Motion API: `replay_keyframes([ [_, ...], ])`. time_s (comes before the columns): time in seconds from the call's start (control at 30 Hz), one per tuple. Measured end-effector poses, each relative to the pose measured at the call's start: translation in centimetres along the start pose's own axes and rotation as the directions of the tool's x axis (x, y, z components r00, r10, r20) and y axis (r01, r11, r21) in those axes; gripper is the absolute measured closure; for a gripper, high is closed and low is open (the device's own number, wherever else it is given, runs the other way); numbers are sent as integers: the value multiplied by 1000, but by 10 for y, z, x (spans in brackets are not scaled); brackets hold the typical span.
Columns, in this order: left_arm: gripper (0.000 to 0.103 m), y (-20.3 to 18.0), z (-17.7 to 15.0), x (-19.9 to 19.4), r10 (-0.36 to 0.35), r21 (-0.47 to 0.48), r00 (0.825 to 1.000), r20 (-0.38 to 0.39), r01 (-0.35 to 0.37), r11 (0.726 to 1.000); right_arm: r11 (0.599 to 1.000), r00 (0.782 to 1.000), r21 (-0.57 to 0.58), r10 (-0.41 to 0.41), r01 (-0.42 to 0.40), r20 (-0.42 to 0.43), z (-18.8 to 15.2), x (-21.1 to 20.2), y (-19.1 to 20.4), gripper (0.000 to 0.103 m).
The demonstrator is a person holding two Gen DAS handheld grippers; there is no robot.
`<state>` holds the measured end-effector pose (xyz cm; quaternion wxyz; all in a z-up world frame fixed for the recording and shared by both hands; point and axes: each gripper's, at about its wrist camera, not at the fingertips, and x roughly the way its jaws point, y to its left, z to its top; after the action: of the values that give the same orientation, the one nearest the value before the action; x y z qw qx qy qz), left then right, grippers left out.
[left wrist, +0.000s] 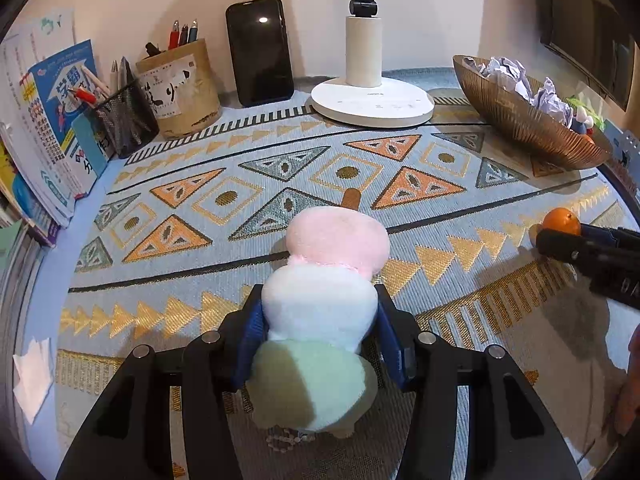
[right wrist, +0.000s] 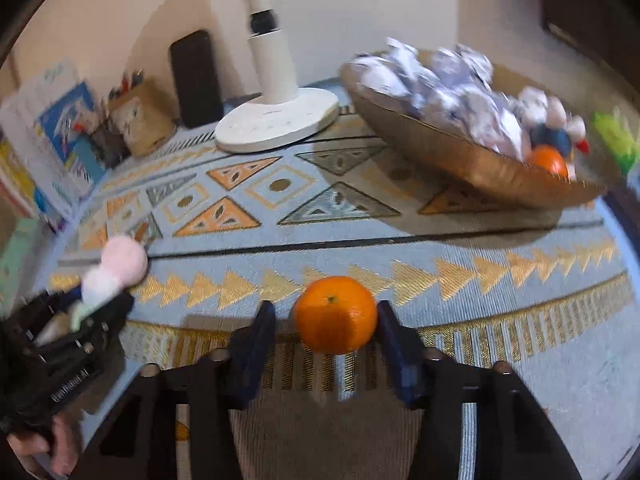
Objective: Organize objects
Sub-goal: 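Lift the dango plush with the left tool while the right tool lifts the orange, then carry plush and orange over the amber bowl and open both tools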
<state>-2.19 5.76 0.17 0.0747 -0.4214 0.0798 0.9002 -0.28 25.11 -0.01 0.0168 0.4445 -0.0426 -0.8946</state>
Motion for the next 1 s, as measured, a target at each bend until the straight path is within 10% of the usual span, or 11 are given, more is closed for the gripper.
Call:
replay_keyframes([
  [0.3,55,-29,26,-42,-80,78,994,78,74,994,996,991,49,62,-69,120,15,-80,-45,67],
  [0.53,55,-100,127,-79,-323,171,923,207,291,941,979,927,204,-50,-29,371,91,-162,-137,67],
  [0.9,55,-153,213,-4,-462,109,862,207,449,887,936,949,337,-8,-104,315,166,-77,-181,67],
  [1.0,29,-157,218,7,-465,106,854,233,453,885,937,962,330,20,-113,272,178,-52,-185,60],
])
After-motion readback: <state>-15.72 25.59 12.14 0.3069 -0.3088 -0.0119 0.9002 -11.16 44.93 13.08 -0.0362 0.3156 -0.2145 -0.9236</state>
